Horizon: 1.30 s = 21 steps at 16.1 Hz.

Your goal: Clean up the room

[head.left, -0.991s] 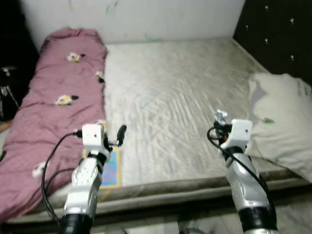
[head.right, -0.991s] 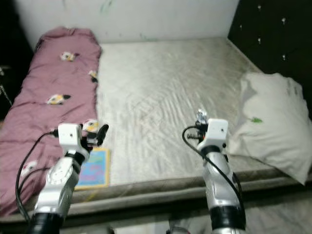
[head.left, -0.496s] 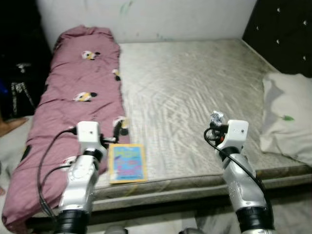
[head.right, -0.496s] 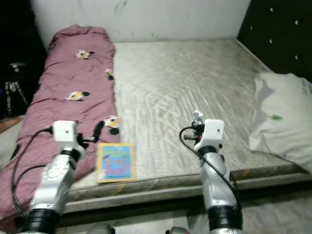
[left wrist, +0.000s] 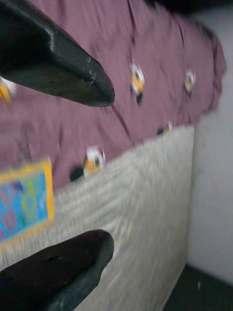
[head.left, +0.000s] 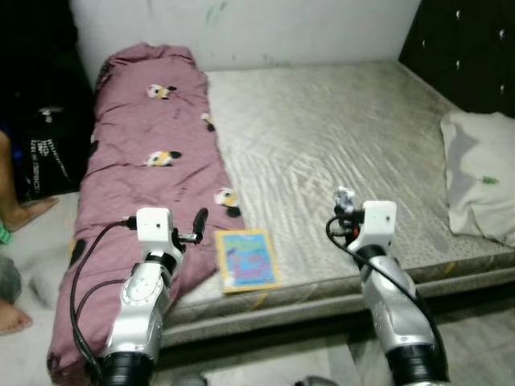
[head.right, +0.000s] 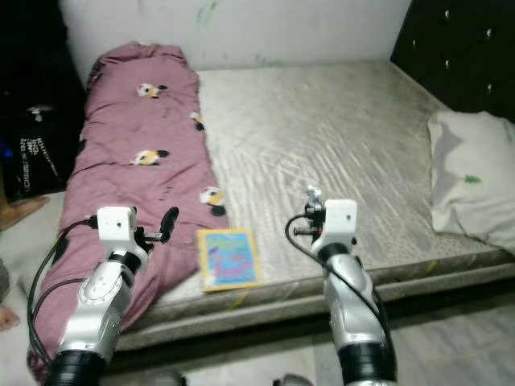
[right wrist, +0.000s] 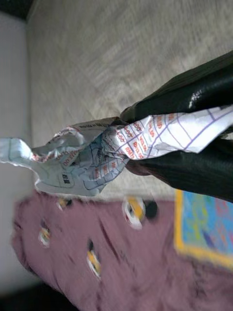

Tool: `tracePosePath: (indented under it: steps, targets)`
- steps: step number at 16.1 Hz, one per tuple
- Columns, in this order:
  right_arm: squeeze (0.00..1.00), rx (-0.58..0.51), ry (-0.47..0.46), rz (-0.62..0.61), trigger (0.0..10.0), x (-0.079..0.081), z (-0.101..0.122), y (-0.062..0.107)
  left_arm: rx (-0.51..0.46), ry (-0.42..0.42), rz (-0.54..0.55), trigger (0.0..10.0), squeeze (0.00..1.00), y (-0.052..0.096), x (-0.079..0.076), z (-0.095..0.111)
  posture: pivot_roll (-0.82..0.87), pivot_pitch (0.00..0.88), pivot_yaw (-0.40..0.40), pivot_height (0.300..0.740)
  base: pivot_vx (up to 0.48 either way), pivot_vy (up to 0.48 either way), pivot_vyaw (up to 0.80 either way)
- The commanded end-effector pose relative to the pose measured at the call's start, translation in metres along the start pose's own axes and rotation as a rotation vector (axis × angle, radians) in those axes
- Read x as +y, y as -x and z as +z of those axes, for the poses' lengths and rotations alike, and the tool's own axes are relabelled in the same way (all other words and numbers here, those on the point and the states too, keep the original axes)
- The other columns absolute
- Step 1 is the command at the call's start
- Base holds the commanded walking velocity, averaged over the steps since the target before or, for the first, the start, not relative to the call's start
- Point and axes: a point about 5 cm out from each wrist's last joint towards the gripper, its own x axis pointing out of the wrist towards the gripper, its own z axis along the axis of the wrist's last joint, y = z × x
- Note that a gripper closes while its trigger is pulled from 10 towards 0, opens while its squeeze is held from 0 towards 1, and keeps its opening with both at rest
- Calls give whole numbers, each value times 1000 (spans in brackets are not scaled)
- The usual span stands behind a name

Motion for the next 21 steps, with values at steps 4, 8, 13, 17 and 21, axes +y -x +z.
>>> tracePosePath:
  steps: [4, 8, 13, 17, 21]
  targets:
    - [0, -31, 14, 60, 10000, 11, 9, -3, -21, -23, 38, 10000, 0, 0, 6, 4, -3, 0, -37, 740, 0, 353, 0]
    - [0, -43, 26, 90, 10000, 14, 12, -4, -18, -16, 41, 10000, 0, 0, 5, 4, -5, 0, -33, 740, 0, 0, 200]
    - [0, -53, 42, 92, 10000, 13, 15, -5, 1, -49, 32, 10000, 0, 2, 5, 2, -11, 0, -29, 740, 0, 0, 800]
    - [0, -48, 43, 104, 10000, 16, 13, -4, 2, -58, 43, 10000, 0, 2, 7, 3, -7, 1, -32, 740, 0, 0, 800]
    - [0, -50, 49, 110, 10000, 16, 14, -4, -1, -63, 44, 10000, 0, 2, 6, 3, -9, 1, -32, 740, 0, 0, 800]
